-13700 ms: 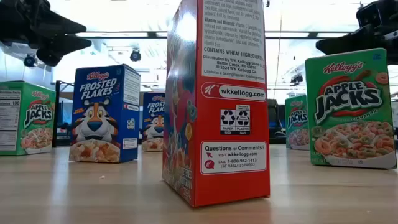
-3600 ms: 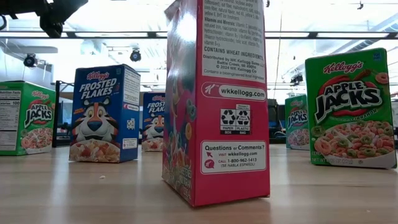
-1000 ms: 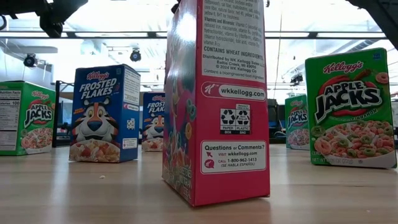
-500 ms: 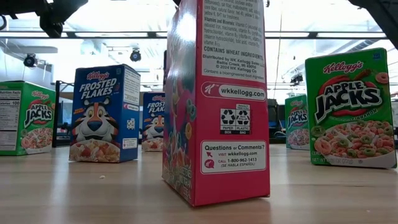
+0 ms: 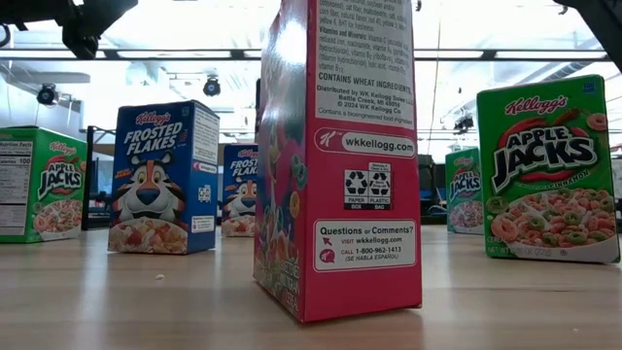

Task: Stack cereal on shelf
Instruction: Put the top right blue cereal box on the shelf

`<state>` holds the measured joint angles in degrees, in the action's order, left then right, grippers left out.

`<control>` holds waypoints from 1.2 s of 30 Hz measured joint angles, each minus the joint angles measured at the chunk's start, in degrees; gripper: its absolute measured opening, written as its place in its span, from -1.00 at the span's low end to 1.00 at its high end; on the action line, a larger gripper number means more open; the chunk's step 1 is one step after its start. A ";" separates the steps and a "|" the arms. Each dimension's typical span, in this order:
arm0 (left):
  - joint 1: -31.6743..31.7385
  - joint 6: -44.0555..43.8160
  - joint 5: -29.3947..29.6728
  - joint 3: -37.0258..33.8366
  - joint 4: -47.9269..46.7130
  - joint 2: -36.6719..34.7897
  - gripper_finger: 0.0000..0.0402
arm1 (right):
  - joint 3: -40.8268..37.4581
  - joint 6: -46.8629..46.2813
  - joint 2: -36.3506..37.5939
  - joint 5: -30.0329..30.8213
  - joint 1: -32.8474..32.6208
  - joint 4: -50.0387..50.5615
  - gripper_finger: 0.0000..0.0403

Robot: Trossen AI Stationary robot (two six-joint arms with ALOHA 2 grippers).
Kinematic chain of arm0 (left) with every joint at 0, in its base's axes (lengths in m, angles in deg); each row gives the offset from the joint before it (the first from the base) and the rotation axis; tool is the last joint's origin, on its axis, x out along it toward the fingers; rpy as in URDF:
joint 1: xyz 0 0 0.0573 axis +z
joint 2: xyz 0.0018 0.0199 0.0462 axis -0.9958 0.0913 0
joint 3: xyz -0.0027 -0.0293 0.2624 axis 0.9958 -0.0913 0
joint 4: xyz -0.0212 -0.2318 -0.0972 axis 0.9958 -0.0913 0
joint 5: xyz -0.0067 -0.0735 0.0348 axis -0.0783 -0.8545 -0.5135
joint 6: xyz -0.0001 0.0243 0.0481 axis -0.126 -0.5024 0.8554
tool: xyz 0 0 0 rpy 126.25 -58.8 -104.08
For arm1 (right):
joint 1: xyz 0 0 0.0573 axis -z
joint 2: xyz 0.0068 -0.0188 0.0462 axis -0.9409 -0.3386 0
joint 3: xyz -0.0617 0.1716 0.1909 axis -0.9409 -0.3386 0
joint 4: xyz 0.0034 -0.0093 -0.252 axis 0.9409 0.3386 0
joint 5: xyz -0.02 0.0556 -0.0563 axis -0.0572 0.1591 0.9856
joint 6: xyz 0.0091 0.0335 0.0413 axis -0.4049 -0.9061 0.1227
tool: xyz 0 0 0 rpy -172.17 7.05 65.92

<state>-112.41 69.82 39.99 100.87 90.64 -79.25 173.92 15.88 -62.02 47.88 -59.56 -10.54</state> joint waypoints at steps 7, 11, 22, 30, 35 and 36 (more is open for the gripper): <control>-0.01 0.00 0.00 0.00 0.12 0.00 0.07 | -9.51 -0.69 -0.02 11.17 -0.14 -9.00 -0.95; 0.01 0.01 0.00 0.00 0.23 0.00 0.07 | -13.17 0.17 -0.02 14.67 -0.13 -15.29 -0.96; 0.01 0.02 0.02 0.00 0.31 0.00 0.07 | -17.75 3.46 -0.22 16.28 0.00 -29.14 -0.96; 0.01 0.02 0.02 0.00 0.05 0.00 0.07 | -18.73 2.18 -0.22 16.20 -1.26 -28.80 -0.96; 0.00 0.04 0.02 0.00 0.05 0.00 0.07 | -18.73 2.32 -0.50 16.43 -3.67 -32.55 -0.96; 0.01 0.04 0.02 0.00 0.07 0.00 0.07 | -18.75 2.40 -0.50 16.51 -3.81 -33.93 -0.96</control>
<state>-112.40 69.86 40.01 100.87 90.71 -79.25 155.18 18.28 -62.52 64.39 -63.37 -44.47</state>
